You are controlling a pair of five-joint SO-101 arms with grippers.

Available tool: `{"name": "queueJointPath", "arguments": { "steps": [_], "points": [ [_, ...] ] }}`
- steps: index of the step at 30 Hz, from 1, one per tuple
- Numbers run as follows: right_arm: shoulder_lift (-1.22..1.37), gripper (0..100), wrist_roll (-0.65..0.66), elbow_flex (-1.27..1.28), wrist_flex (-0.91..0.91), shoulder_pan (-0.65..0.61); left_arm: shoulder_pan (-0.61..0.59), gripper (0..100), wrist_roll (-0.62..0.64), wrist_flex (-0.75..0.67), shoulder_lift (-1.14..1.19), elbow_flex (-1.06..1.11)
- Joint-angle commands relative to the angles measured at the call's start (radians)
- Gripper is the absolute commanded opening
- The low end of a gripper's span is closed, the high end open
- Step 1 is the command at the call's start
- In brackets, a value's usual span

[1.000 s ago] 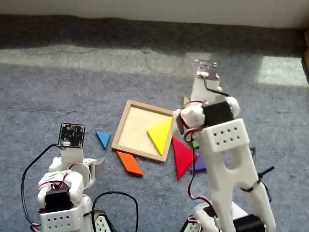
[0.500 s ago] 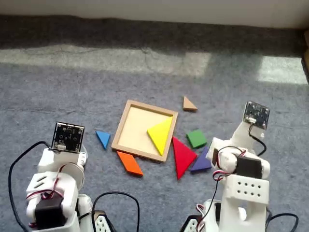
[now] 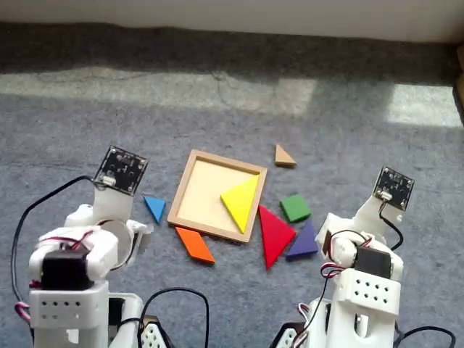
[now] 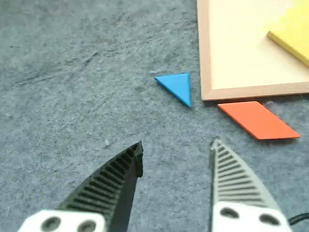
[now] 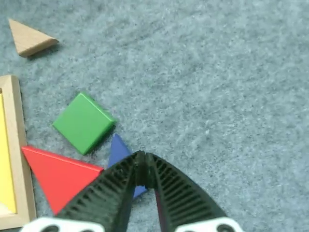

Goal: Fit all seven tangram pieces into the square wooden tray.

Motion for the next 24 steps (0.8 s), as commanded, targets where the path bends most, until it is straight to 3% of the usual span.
{"name": "queueJointPath", "arguments": {
  "steps": [1, 4, 7, 11, 17, 24],
  "points": [
    [-0.015, 0.6, 0.005, -0.002, -0.021, 0.013, 0.125, 34, 0.137, 0.005, 0.102, -0.105],
    [-0.013, 0.9, 0.011, 0.002, -0.022, 0.004, 0.186, 32, 0.206, 0.005, 0.157, -0.159],
    [-0.012, 1.0, 0.026, -0.002, -0.016, -0.028, 0.168, 31, 0.259, 0.005, 0.179, -0.18],
    [-0.012, 1.0, 0.155, -0.008, -0.013, -0.139, 0.038, 31, 0.262, 0.005, 0.177, -0.179],
    [0.002, 4.6, 0.166, -0.087, 0.113, -0.337, -0.2, 31, 0.164, 0.002, 0.177, -0.114],
    [0.275, 16.1, 0.164, -0.325, 0.257, -0.493, -0.352, 31, 0.135, -0.226, 0.177, 0.14]
  ]
}}
